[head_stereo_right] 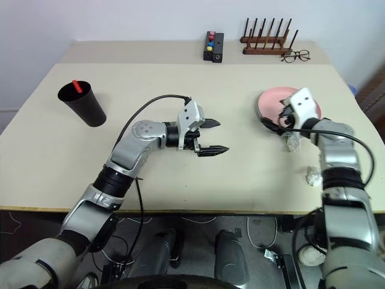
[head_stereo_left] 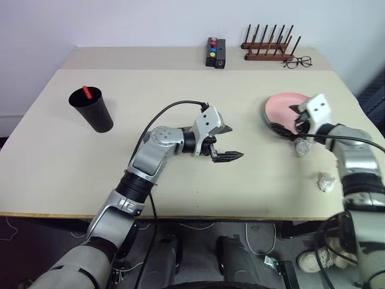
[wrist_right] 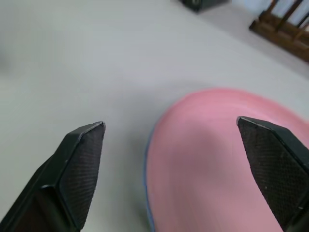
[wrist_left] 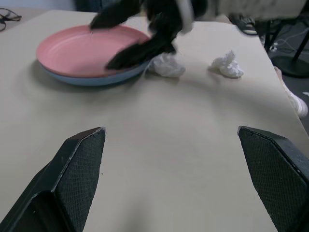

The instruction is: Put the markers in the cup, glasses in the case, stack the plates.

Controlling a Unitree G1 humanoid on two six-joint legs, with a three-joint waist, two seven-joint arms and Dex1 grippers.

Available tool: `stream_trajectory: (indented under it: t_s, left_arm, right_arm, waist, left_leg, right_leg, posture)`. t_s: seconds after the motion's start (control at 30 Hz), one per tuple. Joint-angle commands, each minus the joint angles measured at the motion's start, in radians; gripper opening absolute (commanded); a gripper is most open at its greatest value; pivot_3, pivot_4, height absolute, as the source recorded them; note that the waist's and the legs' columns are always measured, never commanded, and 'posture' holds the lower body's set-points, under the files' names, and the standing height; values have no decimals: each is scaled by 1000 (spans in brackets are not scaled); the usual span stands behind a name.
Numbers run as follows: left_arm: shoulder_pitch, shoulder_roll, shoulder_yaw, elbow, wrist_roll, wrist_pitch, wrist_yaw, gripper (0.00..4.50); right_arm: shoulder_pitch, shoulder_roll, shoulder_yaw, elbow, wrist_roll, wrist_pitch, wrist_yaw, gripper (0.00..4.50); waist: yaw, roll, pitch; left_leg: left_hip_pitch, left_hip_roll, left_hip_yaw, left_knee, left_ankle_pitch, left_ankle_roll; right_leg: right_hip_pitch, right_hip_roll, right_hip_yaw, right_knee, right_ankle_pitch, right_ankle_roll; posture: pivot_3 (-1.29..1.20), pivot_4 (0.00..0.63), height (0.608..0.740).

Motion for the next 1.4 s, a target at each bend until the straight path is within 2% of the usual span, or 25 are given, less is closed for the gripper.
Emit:
stream_trajectory:
  t_s: [0.03,0.27,0.37,0.6,0.93,1.03,1.27,1.4]
  left_arm:
    - [-17,-9,-13,-2,-9,-35,-36,4500]
    - [-25,21,-55,18,2,-78,-137,4500]
    - [-35,24,-59,39,5,-96,-152,4500]
    - [-47,13,-58,54,8,-109,-156,4500]
    - [-36,21,-54,36,12,-106,-146,4500]
    - [-35,22,-53,35,13,-108,-141,4500]
    - [-29,22,-53,31,19,-109,-133,4500]
    - [-26,22,-52,31,22,-109,-124,4500]
  right_arm:
    - [137,-101,-105,-215,119,167,93,4456]
    - [420,-232,-202,-352,196,341,207,4456]
    - [484,-255,-211,-346,195,376,225,4456]
    - [565,-259,-188,-312,163,415,210,4456]
    - [581,-244,-147,-227,98,353,181,4456]
    - [581,-235,-139,-222,92,338,174,3607]
    - [567,-219,-138,-217,72,293,130,144]
    - [467,-169,-157,-176,64,174,54,144]
  waist:
    - [-1,0,0]
    - [-7,1,-1]
    - [-4,1,-1]
    - [-1,1,-1]
    - [-1,1,0]
    - [-1,1,0]
    - [-1,1,0]
    - [-7,1,0]
  left_leg:
    - [0,0,0,0,0,0]
    - [0,1,2,0,-1,0]
    - [0,1,2,0,-1,1]
    - [0,1,2,0,-2,3]
    - [0,1,2,0,-2,3]
    - [0,1,2,1,-2,3]
    - [0,1,2,1,-2,3]
    - [0,1,2,2,-2,3]
  right_leg:
    - [0,0,0,0,-1,-2]
    - [2,0,0,-4,-2,-3]
    - [2,-1,0,-5,-2,-3]
    - [4,-1,-1,-9,-2,-3]
    - [5,-1,-1,-10,-1,-3]
    - [5,-1,-1,-10,-1,-3]
    - [5,-1,-1,-10,-1,-3]
    - [6,-1,-1,-10,-1,-2]
  posture:
    - [0,150,740]
    - [0,150,740]
    - [0,150,740]
    - [0,150,740]
    - [0,150,740]
    - [0,150,740]
    - [0,150,740]
    - [0,150,740]
